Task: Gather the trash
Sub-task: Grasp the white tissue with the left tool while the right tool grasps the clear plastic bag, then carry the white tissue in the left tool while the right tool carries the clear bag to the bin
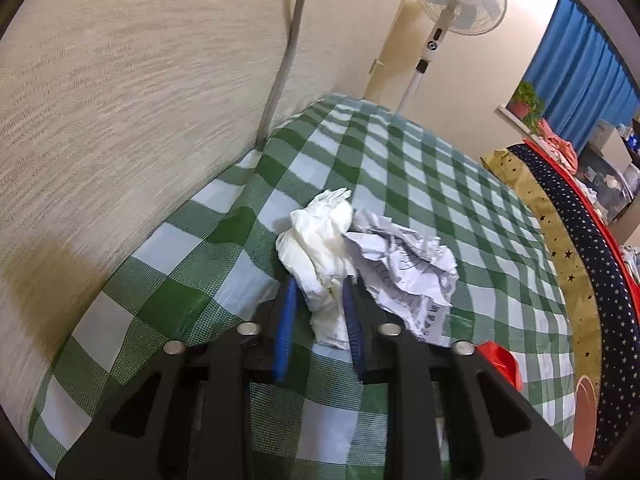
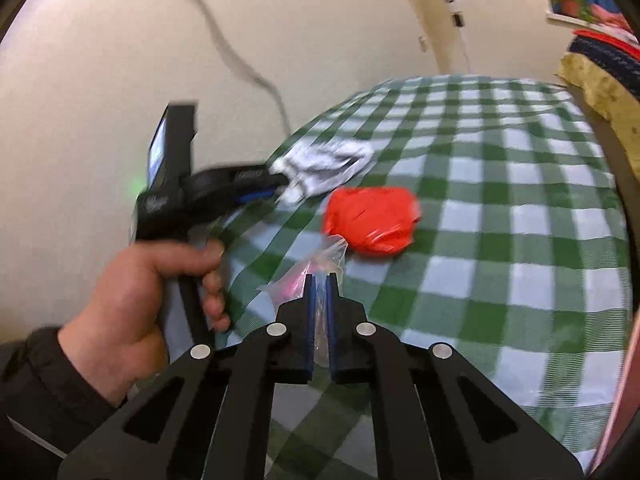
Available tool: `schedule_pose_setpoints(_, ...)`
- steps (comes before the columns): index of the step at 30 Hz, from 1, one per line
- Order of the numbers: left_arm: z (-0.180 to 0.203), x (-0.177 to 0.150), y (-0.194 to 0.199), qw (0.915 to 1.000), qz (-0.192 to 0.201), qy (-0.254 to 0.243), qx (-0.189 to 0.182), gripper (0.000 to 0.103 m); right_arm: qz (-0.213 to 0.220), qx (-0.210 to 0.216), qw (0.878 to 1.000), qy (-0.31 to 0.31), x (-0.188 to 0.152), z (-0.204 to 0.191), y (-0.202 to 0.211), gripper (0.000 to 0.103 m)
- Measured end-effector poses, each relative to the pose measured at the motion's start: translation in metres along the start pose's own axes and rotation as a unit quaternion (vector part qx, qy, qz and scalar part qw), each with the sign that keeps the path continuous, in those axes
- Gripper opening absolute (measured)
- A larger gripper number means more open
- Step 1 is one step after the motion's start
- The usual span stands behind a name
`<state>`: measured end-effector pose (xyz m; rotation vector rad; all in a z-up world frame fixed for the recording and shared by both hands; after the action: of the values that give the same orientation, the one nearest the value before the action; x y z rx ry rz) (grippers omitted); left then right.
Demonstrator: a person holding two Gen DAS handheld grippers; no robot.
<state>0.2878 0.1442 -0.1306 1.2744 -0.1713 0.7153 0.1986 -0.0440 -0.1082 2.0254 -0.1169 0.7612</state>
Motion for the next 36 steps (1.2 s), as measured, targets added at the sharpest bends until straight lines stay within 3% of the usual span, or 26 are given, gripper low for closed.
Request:
schedule_pose_setpoints(9, 0.006, -0.016, 0.027, 0.9993, 0.028, -0.008, 0.022, 0.007, 0.040, -0.075, 0.996, -0.020, 0.007, 0.016, 0.032, 0.005)
schedule_pose_setpoints(20, 0.033, -0.030, 0.092, 0.9961, 0.071, -0.046, 0.025, 0.007, 0.087, -0.114, 0.988, -0.060, 0.000, 0.029, 0.087, 0.005)
schedule_pose_setpoints(36, 0.086, -0.073, 0.139, 0.9889, 0.092, -0.117, -0.004, 0.007, 0.165, -0.208, 0.958, -0.111, -0.021, 0.057, 0.174, 0.005)
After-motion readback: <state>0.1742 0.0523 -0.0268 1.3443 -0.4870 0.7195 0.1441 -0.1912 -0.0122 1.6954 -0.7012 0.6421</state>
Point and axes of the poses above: each gripper's, at about its wrist camera, not at the fingertips, and y roughly against the way its jaws point, z to its right, x to its top, the point moved 8 cm from there along -y, roughly the way its jaws point, and after that the axes turned 13 degrees about -z, right-handed, at the moved point
